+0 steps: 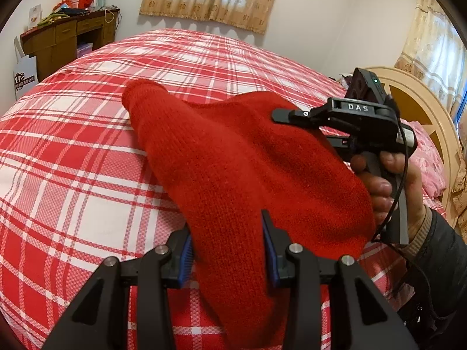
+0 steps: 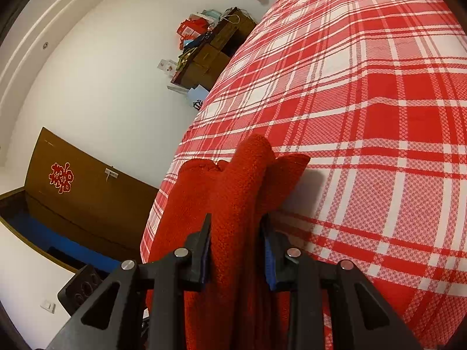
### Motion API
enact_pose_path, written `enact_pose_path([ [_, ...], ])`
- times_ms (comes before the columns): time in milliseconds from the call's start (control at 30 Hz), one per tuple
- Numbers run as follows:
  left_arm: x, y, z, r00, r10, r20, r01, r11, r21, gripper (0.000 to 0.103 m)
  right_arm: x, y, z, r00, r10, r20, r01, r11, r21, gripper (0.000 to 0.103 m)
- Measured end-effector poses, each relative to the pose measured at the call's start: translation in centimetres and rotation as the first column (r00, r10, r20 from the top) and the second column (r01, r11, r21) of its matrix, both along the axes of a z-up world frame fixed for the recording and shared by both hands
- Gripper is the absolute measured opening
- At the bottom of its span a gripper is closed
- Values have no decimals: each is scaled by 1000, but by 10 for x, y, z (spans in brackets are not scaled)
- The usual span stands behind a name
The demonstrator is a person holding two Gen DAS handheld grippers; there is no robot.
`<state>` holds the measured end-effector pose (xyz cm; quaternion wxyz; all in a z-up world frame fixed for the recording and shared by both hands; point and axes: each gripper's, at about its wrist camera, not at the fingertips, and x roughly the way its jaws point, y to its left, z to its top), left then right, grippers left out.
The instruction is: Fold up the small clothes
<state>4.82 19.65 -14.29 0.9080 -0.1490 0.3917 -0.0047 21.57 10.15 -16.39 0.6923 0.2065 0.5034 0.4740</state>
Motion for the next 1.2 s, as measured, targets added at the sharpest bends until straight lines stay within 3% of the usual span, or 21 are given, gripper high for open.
enact_pose_path([
  [300,-7,1,-9,1000,7,12,-7,1000,-9,42,2,-4,-12,999,-26,-21,26,1000,-15,30],
  [467,-11,1,-9,1000,16,7,-16,1000,-18,48,0,-4,-13,999,-37,3,38,997,-63,31],
  [667,-16,1,-4,999,36,0,-36,999,5,55,-2,-4,-15,999,-47,24,49,994,-98,32],
  [900,-24,-4,7,1000,23,5,-23,998,61,55,-3,-15,-17,998,-56,18,58,993,-106,37],
  [1000,-28,-3,18,999,40,28,-42,993,106,56,-11,-20,-3,993,-79,82,89,988,-122,38],
  [1067,-29,2,27,996,72,55,-78,989,126,69,-20,-28,13,985,-105,140,121,986,-113,39],
  [1133,-28,7,31,991,107,84,-118,983,139,78,-33,-38,35,968,-128,216,152,984,-95,54],
  [1200,-23,15,29,988,131,80,-141,981,137,84,-50,-45,55,955,-135,263,154,987,-51,60],
])
